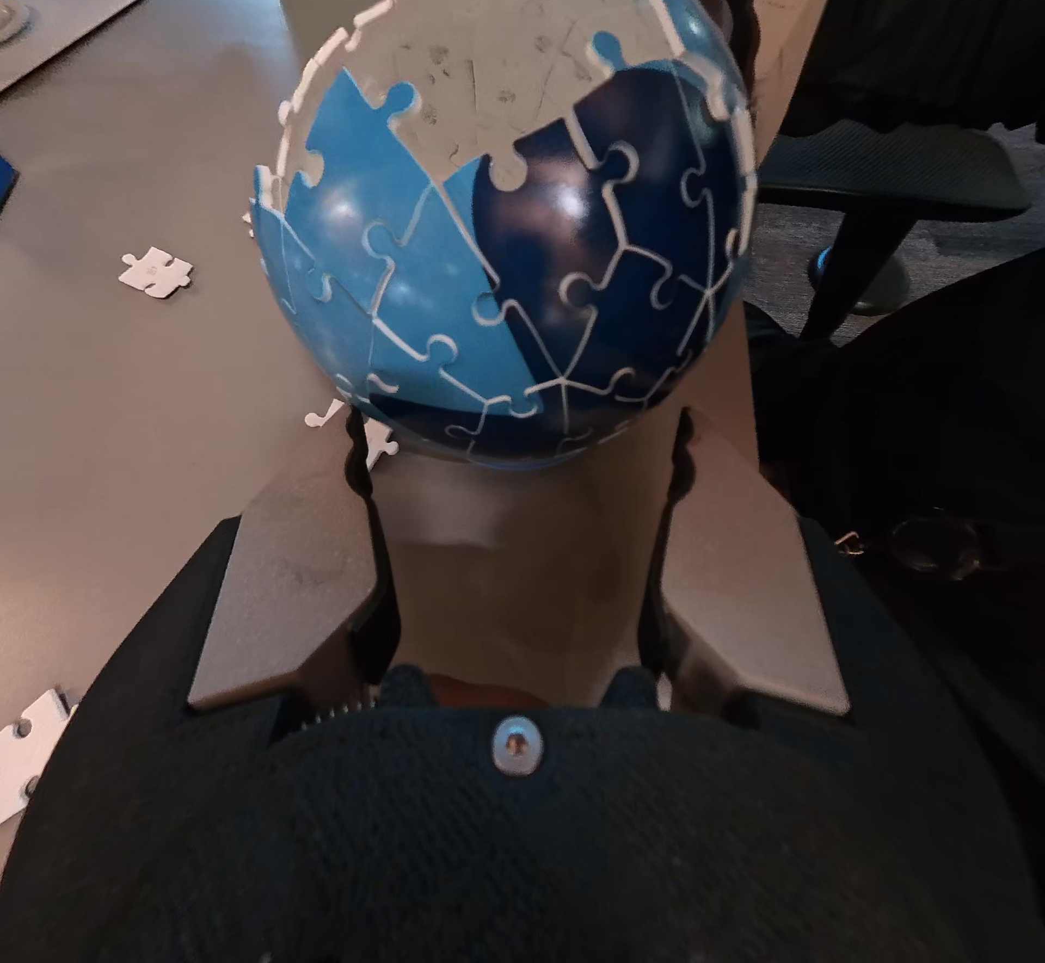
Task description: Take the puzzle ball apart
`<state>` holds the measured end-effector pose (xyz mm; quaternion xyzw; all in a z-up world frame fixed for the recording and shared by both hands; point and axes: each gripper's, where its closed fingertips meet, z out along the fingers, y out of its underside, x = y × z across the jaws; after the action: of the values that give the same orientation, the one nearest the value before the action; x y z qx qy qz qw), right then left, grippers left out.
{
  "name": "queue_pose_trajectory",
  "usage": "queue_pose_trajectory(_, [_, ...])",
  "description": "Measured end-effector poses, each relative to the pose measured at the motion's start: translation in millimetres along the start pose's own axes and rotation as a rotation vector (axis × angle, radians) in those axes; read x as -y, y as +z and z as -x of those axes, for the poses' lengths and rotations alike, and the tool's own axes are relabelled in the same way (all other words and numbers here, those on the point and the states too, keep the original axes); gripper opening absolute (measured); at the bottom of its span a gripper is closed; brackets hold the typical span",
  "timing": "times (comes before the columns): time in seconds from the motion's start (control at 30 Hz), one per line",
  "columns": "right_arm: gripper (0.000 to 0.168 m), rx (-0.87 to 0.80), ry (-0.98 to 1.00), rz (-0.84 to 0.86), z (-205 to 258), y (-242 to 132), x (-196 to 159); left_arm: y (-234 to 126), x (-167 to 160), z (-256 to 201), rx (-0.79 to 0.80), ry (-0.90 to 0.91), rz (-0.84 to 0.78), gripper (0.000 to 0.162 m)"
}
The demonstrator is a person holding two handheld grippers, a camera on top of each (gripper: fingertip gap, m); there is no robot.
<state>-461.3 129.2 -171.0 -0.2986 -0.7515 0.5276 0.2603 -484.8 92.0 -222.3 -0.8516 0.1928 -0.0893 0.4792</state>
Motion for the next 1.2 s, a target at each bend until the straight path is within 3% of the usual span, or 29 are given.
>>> queue_pose_trajectory(0.43, [0.103,0.096,0.145,-0.027,-5.4,-2.2,-5.3,-6.9,-2.6,-6.8,-0.012,0.011,-0.008,0.107])
queue_pose_trajectory(0.93, [0.111,-0.261,-0.298,0.088,6.7,3.9,5.4,2.1,-9.6,14.3,0.052,0.054,0.060,0.104])
queue_pose_trajectory(1.2, [0.109,-0.220,-0.222,0.049,1.7,6.0,4.4,2.9,-6.5,8.7,0.064,0.101,0.048,0.099])
